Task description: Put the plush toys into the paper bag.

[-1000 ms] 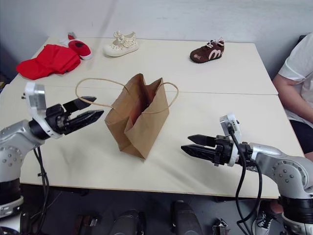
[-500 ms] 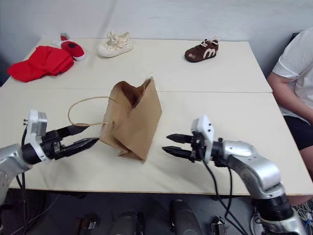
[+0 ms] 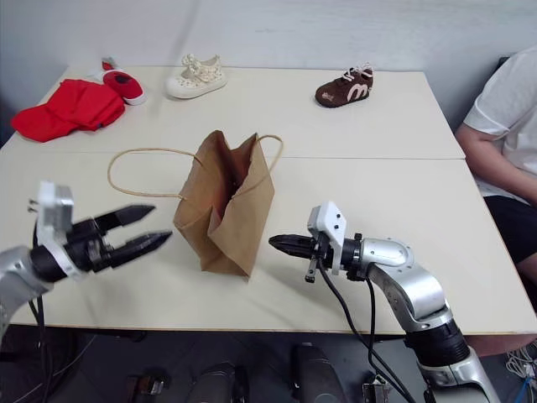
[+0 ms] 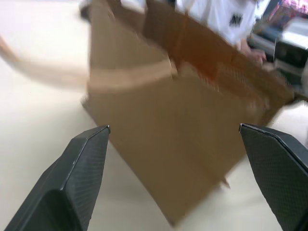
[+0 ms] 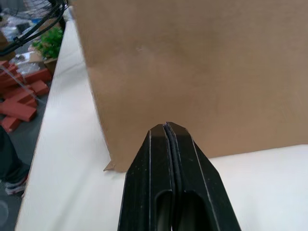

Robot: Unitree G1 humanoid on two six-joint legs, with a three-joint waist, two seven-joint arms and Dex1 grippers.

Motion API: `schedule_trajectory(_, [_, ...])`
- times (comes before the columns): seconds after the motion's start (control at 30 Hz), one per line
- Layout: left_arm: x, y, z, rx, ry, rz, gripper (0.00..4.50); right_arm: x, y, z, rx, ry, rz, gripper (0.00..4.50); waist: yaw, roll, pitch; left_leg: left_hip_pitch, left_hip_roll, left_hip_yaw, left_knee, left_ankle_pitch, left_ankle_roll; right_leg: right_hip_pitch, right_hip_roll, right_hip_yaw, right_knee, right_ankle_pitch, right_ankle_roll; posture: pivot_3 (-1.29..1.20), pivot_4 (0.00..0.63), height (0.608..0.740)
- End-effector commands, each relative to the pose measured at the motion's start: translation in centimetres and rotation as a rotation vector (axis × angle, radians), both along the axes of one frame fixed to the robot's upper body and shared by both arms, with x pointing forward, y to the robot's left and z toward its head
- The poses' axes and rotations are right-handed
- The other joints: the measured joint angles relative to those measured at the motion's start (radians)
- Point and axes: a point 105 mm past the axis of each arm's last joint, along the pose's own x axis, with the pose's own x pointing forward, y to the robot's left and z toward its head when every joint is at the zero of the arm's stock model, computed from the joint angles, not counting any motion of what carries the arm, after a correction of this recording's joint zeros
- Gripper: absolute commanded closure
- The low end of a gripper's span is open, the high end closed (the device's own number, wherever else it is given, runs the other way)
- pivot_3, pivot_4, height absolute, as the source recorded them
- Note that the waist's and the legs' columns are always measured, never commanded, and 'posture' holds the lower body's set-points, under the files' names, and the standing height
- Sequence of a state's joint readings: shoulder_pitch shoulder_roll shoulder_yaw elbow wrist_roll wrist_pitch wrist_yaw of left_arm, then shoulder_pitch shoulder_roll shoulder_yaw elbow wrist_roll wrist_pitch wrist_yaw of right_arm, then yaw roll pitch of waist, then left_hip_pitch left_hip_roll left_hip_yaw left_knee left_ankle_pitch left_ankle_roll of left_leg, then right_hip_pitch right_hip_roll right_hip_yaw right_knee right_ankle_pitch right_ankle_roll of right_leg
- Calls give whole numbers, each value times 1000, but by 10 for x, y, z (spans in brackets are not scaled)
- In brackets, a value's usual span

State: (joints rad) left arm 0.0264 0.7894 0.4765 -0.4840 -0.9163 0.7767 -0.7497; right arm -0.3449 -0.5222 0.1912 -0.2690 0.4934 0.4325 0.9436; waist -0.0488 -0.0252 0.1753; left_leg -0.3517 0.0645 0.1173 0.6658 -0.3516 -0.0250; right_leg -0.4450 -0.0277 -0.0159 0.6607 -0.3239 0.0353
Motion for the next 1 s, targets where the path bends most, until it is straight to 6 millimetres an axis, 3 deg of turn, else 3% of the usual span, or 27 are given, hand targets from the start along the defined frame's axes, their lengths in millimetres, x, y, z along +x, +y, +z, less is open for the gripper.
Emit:
schedule_trajectory(0.03, [-10, -13, 8, -20, -81, -13, 0, -7, 16, 13, 24, -64, 63, 4482, 0, 0, 0, 0, 0, 0, 1, 0, 0, 0, 0, 0, 0, 0, 0, 0, 150, 740])
schedule_trajectory(0.27, [-9, -41, 2, -90, -127, -7, 0, 3, 36, 9, 16, -103, 73, 4482, 4, -1, -1, 0, -1, 0, 3, 0, 0, 1, -1, 0, 2, 0, 0, 0, 150, 740])
schedule_trajectory(0.5, [14, -63, 4, -124, -247, 104, 0, 13, 61, 1, 11, -107, 54, 4482, 10, -1, -1, 0, -1, 0, 4, 0, 0, 1, 0, 0, 2, 0, 0, 0, 150, 740])
schedule_trajectory(0.63, [23, -68, 2, -119, -292, 162, 0, 14, 66, 2, 23, -104, 47, 4482, 11, -1, -1, 0, -1, 0, 4, 0, 0, 1, 0, 0, 3, 0, 0, 0, 150, 740])
schedule_trajectory(0.73, [25, -70, 1, -123, -298, 161, 642, 14, 63, 3, 22, -106, 46, 4500, 14, -1, -1, 0, 0, 0, 4, 0, 0, 1, 0, 0, 3, 0, 0, 0, 150, 740])
schedule_trajectory(1.0, [32, -61, -3, -88, -277, 110, 3201, 10, 36, 10, 39, -96, 22, 4500, 21, -1, -1, 0, -1, 0, 5, 0, 0, 1, 0, 0, 3, 0, 0, 0, 150, 740])
